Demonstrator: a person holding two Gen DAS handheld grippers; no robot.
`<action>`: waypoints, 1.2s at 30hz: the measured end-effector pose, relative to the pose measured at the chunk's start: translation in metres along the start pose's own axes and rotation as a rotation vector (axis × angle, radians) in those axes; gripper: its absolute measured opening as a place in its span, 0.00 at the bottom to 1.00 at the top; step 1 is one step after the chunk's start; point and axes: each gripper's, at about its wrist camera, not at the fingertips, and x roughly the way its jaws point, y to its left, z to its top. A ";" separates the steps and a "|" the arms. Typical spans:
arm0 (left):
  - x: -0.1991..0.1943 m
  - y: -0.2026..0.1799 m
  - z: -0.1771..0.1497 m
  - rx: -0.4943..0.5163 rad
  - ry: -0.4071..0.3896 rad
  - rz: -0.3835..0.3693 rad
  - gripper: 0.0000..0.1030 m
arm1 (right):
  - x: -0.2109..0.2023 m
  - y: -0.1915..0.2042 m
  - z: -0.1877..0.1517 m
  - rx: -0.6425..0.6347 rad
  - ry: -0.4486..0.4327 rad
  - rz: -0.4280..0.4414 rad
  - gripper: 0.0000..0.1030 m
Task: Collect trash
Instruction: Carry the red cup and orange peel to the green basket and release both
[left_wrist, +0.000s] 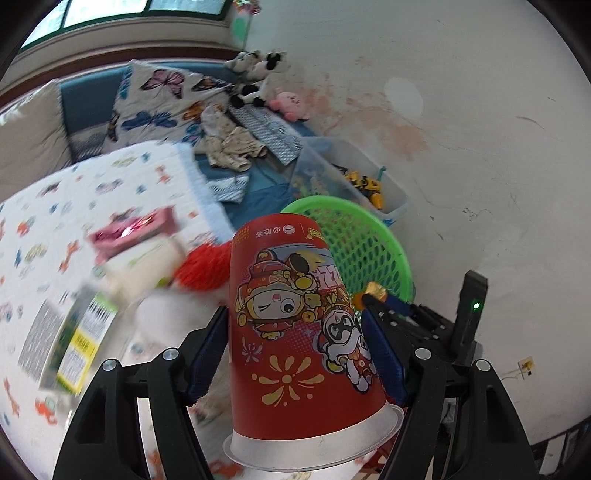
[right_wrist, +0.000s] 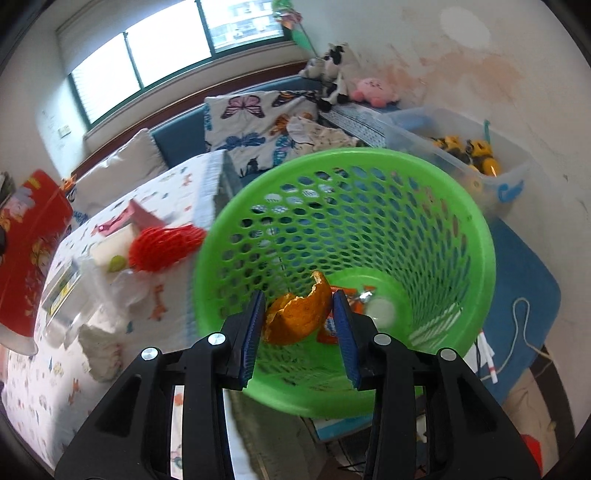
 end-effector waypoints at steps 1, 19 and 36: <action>0.004 -0.006 0.004 0.010 -0.003 -0.006 0.67 | 0.001 -0.004 0.001 0.005 0.002 -0.005 0.39; 0.115 -0.066 0.046 0.090 0.092 -0.048 0.68 | -0.046 -0.034 -0.012 0.061 -0.088 0.000 0.60; 0.144 -0.071 0.027 0.066 0.107 -0.102 0.83 | -0.062 -0.028 -0.041 0.037 -0.087 -0.011 0.63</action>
